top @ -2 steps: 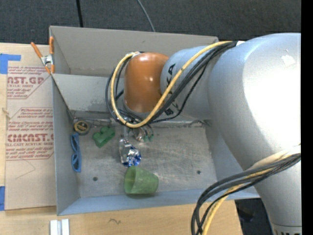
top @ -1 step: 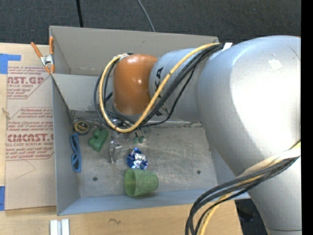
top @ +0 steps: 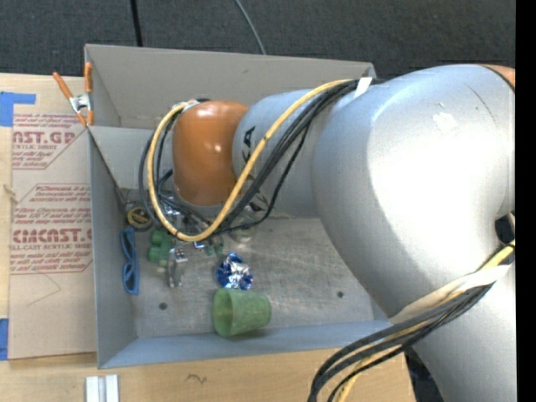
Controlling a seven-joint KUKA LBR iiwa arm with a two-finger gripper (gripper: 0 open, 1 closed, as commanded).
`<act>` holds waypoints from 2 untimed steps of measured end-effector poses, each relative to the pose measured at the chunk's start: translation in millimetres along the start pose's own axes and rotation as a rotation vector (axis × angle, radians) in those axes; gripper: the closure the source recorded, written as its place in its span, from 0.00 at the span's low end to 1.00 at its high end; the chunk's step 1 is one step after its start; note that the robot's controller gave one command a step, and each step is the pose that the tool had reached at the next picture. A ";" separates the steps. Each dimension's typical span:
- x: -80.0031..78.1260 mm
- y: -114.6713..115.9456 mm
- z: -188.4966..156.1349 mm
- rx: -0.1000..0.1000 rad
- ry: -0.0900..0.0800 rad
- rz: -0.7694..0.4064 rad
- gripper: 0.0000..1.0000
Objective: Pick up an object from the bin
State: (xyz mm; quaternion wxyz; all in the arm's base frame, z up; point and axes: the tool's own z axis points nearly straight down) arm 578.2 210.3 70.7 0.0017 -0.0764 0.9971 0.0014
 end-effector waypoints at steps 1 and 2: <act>-1.0 -0.4 -1.9 -0.001 -0.001 0.001 1.00; 34.0 -24.4 -143.8 0.002 -0.005 -0.304 1.00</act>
Offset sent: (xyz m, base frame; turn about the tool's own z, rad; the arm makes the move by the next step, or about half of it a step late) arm 0.0000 0.0000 0.0000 0.0000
